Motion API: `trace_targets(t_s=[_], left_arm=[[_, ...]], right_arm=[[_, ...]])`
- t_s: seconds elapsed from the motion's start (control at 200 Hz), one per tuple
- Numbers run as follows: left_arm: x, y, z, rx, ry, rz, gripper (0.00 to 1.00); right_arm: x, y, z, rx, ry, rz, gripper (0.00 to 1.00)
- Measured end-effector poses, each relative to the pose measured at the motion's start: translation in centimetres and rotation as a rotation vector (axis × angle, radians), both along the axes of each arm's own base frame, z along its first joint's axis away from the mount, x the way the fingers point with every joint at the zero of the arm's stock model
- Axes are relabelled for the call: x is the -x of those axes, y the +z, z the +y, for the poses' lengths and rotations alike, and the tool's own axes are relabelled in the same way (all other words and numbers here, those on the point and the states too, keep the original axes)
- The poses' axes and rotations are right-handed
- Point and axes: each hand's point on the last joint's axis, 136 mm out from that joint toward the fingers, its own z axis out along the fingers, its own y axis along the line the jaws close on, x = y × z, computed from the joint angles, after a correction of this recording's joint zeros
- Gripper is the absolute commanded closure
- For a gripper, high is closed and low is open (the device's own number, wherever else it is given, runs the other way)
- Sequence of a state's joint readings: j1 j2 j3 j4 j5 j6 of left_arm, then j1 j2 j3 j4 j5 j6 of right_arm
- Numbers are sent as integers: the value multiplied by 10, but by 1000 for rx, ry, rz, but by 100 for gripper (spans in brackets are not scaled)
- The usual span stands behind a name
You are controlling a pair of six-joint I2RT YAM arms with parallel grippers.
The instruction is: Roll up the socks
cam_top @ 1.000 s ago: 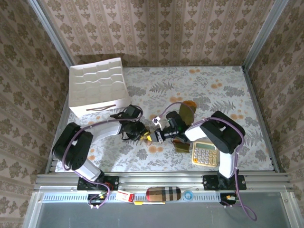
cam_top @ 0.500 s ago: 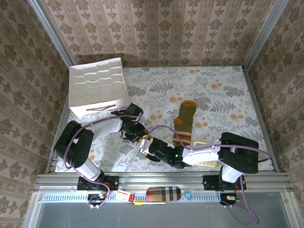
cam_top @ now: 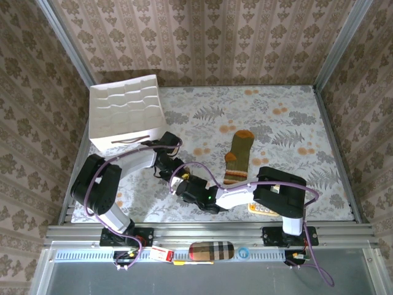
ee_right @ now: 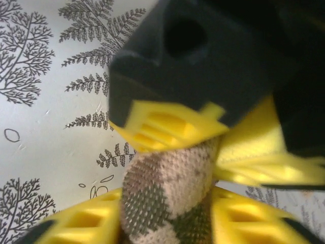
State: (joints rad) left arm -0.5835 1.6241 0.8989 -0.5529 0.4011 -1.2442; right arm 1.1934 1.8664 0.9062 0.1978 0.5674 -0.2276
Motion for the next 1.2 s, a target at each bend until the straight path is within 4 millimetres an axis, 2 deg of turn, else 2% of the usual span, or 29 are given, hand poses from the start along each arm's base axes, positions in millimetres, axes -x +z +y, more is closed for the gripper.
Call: trace_targets(t_s=[0.125,0.225,0.285,0.44,0.7,1.2], left_arm=[[-4,-1,4,1,15,-11,52],[-4,0,11,7,33,-28,40],[-5,0,15,16,53,-41,37],[-16,1,20,63,99,-102,35],[-30,-1,13,135,145,-157,35],[-32,-6,3,157,205,-147,38]], right_arm=[[-4,1,3,-55,-23,53,100],[-6,1,3,-123,-34,126,100],[-7,1,3,-167,-34,171,100],[-12,-2,0,-321,-40,333,100],[-21,-2,-5,-553,-55,587,100],[-24,-7,-7,-756,-44,925,100]])
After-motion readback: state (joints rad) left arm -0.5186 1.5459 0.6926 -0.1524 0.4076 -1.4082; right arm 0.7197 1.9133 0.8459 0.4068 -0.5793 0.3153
